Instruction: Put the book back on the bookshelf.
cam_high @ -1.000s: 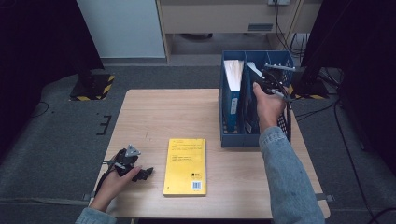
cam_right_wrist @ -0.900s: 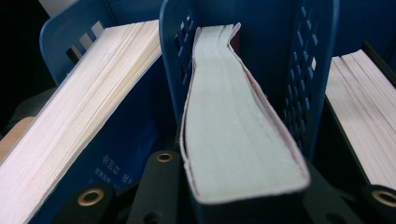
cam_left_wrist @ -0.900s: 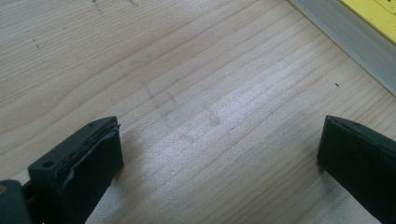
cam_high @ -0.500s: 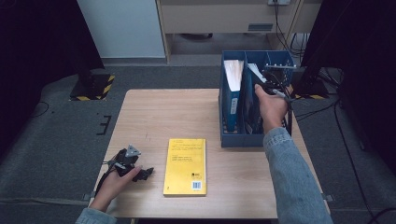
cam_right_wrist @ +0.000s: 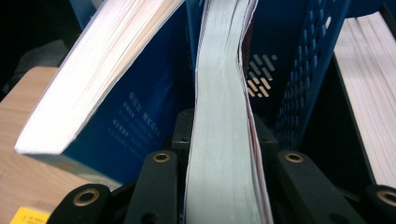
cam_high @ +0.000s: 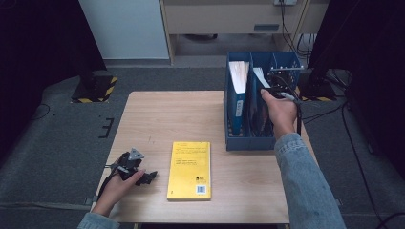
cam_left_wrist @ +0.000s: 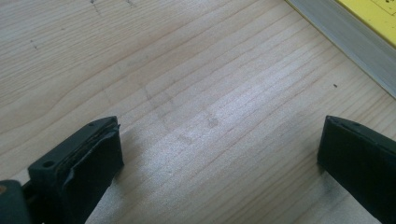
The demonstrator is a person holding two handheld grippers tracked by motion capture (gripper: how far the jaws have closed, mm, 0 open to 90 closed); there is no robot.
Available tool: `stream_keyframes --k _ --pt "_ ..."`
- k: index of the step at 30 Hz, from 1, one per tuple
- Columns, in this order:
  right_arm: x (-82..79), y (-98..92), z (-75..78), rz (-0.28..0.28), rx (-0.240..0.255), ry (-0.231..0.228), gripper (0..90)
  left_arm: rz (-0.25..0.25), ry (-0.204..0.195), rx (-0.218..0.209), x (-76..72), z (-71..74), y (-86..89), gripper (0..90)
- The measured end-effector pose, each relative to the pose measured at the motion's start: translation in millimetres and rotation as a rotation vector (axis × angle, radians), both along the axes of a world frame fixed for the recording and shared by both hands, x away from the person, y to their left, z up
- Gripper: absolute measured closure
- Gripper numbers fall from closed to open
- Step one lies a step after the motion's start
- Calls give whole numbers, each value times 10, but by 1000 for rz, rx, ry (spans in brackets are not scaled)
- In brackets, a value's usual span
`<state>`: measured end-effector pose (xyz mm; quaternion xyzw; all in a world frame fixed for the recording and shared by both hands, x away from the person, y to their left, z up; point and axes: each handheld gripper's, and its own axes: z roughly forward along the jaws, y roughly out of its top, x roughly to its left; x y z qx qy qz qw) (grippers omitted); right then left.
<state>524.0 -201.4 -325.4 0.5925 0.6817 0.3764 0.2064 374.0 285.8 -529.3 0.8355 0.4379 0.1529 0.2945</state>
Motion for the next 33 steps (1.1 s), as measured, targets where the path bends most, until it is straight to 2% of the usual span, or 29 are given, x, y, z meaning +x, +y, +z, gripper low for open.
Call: stream_keyframes --k 6,15,20,26,33 --pt "-13 -30 19 4 -1 30 700 1 -1 0 -3 -1 -2 0" --pt "-24 -33 18 19 4 24 719 -1 0 0 1 0 -4 0" --pt "-2 -53 14 18 43 14 727 -1 -2 -1 -1 -1 -3 0" --pt "65 -36 45 1 40 1 729 -2 -3 -2 -2 -3 -2 0" --pt "129 -36 100 -18 39 -37 729 -2 -3 -2 -2 -2 -2 0"
